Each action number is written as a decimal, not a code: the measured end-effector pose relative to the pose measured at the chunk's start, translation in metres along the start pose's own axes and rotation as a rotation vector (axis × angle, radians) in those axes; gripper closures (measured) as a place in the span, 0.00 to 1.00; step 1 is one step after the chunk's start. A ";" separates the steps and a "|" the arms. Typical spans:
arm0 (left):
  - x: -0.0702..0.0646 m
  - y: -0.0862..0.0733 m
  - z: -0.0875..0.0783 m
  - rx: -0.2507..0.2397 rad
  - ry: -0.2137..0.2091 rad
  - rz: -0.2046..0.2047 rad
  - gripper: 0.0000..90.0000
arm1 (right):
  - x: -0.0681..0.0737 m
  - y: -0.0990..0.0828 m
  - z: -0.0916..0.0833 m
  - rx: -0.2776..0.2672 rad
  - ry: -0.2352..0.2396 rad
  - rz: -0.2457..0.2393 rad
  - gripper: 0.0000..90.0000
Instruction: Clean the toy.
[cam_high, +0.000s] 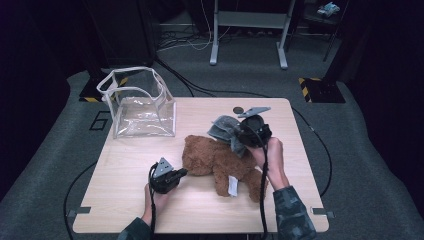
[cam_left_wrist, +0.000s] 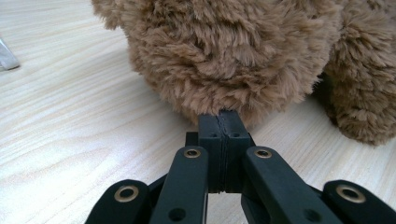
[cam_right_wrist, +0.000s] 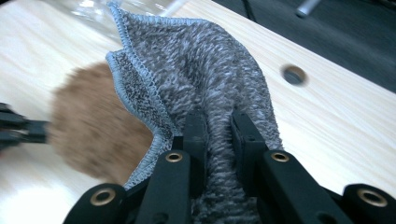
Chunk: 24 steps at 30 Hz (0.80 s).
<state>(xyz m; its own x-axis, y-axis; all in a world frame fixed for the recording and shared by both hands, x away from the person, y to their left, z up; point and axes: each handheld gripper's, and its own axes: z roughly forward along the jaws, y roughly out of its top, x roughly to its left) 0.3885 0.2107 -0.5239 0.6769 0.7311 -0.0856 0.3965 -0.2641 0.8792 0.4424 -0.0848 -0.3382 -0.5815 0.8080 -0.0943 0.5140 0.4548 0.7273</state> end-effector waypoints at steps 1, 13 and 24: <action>0.000 0.000 0.000 -0.001 0.000 -0.002 0.99 | 0.006 0.003 0.004 -0.001 0.016 -0.012 0.88; -0.001 0.000 0.001 -0.010 0.007 0.000 0.99 | 0.072 0.033 0.052 0.036 0.152 -0.127 0.87; -0.001 0.000 0.001 -0.014 0.012 0.006 0.99 | 0.074 0.016 0.077 0.152 0.030 -0.197 0.88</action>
<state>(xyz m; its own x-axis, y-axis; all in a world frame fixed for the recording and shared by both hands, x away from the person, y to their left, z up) 0.3880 0.2095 -0.5244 0.6714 0.7373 -0.0751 0.3839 -0.2593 0.8862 0.4566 0.0108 -0.3856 -0.6972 0.6878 -0.2022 0.4766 0.6553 0.5860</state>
